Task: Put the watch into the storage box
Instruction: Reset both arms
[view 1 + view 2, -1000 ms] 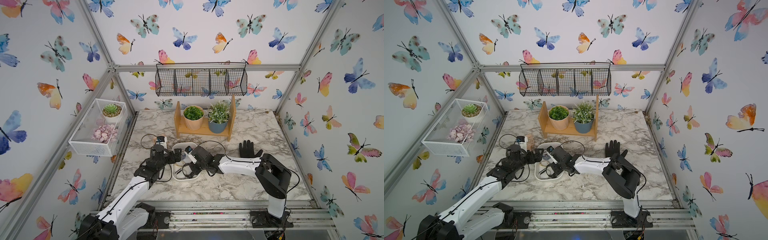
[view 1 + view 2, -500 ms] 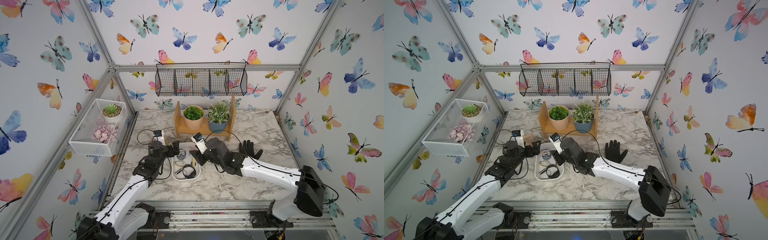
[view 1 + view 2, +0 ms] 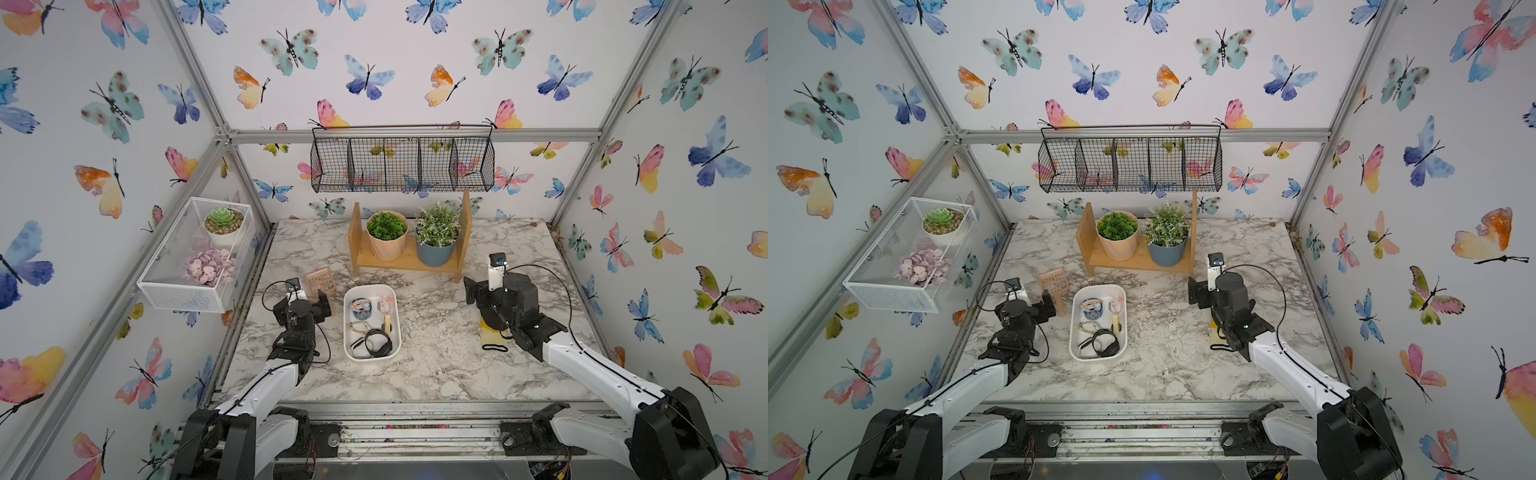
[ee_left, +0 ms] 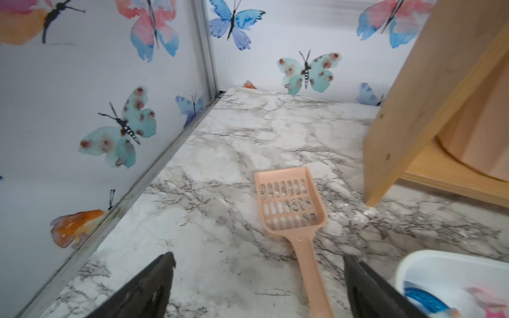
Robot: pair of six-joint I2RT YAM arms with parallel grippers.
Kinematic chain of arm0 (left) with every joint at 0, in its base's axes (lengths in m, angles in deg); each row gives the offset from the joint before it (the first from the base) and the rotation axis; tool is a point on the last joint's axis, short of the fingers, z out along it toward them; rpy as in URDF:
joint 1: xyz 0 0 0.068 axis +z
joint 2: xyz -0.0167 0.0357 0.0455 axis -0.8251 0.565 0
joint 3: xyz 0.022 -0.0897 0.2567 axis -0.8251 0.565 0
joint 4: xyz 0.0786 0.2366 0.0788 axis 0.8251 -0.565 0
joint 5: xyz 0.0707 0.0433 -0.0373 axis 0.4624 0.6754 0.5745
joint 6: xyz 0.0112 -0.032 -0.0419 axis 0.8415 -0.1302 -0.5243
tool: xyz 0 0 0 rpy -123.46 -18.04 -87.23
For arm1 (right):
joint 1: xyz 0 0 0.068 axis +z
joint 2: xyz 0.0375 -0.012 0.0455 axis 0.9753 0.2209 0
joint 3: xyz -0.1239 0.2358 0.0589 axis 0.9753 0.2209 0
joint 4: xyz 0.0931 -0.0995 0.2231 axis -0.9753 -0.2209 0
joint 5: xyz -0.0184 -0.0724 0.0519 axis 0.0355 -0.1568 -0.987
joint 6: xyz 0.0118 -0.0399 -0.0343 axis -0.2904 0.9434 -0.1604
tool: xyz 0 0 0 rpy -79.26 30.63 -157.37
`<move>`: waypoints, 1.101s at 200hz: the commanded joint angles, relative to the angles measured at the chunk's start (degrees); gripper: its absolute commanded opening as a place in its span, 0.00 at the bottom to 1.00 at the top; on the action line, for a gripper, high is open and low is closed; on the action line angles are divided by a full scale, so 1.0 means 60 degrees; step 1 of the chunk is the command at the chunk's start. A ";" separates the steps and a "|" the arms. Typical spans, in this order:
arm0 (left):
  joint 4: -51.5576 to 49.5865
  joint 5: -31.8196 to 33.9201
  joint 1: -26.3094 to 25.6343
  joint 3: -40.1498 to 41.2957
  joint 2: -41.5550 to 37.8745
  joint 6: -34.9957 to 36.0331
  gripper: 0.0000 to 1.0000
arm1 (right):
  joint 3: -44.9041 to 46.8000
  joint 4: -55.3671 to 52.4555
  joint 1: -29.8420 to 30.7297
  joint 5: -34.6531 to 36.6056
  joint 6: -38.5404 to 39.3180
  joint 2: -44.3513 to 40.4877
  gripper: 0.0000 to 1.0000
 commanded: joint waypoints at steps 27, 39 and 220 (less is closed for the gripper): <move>0.3520 -0.1197 0.0529 0.0895 0.0778 0.0799 0.98 | 0.0815 0.1082 -0.1712 0.1569 -0.0300 0.0063 0.99; 0.3686 -0.1212 0.0521 0.0907 0.0973 0.0849 0.99 | 0.1102 0.1735 -0.1994 0.2063 -0.0231 0.0284 0.99; 0.5521 -0.2535 0.0864 0.1084 0.3096 0.1022 0.99 | 0.3970 0.9841 -0.2609 0.1099 0.0879 0.3995 0.99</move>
